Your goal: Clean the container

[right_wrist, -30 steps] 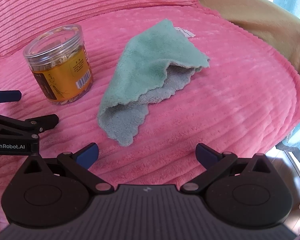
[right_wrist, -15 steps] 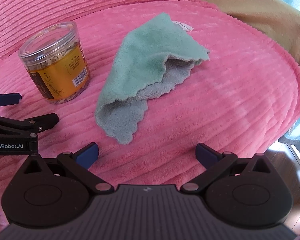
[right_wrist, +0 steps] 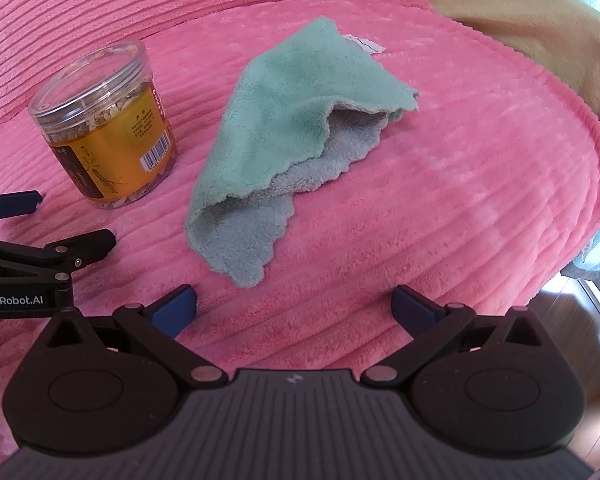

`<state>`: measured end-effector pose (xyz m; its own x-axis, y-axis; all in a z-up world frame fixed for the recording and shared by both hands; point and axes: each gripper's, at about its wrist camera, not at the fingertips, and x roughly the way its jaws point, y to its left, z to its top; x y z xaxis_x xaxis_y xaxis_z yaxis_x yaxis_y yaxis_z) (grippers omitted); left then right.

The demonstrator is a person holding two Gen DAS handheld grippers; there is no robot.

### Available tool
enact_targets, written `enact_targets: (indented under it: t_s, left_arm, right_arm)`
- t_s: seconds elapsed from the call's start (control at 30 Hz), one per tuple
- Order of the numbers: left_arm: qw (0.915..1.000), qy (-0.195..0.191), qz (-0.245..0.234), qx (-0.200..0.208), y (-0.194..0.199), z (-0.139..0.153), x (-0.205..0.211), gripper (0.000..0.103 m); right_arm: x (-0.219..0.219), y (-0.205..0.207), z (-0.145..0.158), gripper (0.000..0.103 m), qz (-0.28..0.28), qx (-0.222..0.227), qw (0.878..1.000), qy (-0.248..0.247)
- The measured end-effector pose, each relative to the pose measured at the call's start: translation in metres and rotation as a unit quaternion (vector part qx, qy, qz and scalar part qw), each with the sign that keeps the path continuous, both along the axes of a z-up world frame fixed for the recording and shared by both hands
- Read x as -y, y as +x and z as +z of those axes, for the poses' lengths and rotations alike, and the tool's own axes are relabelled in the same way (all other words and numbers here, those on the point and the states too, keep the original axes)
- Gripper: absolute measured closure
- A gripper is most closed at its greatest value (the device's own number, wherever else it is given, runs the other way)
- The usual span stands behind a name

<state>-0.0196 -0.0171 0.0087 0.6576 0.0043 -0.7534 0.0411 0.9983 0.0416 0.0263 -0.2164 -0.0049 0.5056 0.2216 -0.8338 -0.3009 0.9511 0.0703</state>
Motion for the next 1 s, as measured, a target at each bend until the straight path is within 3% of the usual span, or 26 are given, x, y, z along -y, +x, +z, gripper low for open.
enact_targets:
  t_s: [1.0]
  left_arm:
    - [0.9999,-0.007,0.008,0.003,0.002,-0.001,-0.002,0.0]
  right_arm:
    - [0.01,0.005,-0.002,0.0,0.006,0.003,1.0,0.002]
